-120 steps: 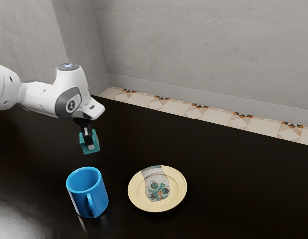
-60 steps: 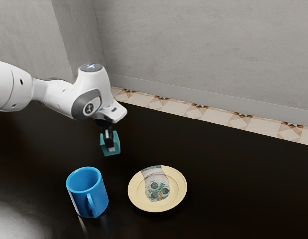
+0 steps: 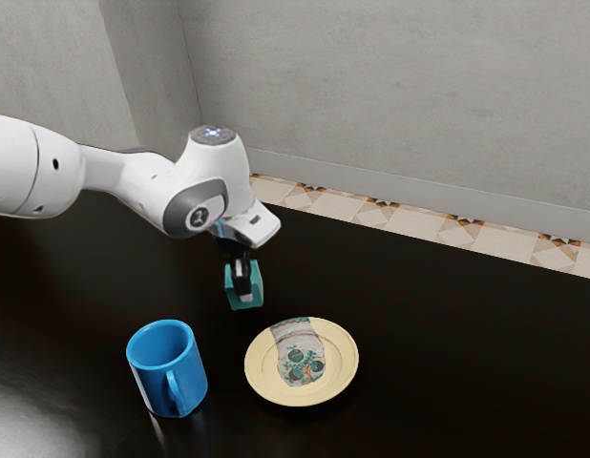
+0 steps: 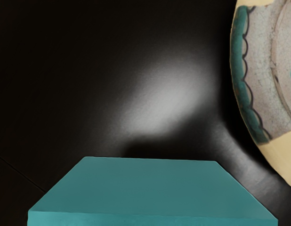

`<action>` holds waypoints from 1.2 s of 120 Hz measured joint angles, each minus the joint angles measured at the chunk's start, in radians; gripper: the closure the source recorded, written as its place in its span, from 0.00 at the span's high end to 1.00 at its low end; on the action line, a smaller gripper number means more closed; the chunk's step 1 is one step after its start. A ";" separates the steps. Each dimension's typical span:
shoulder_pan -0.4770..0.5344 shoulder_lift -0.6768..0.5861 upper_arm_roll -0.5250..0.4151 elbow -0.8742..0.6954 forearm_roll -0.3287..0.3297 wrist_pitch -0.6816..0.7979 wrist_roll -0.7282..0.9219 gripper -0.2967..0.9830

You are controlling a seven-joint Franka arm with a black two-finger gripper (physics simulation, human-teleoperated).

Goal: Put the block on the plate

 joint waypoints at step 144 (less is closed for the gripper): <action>-0.059 -0.020 -0.241 -0.070 0.082 -0.092 -0.333 0.53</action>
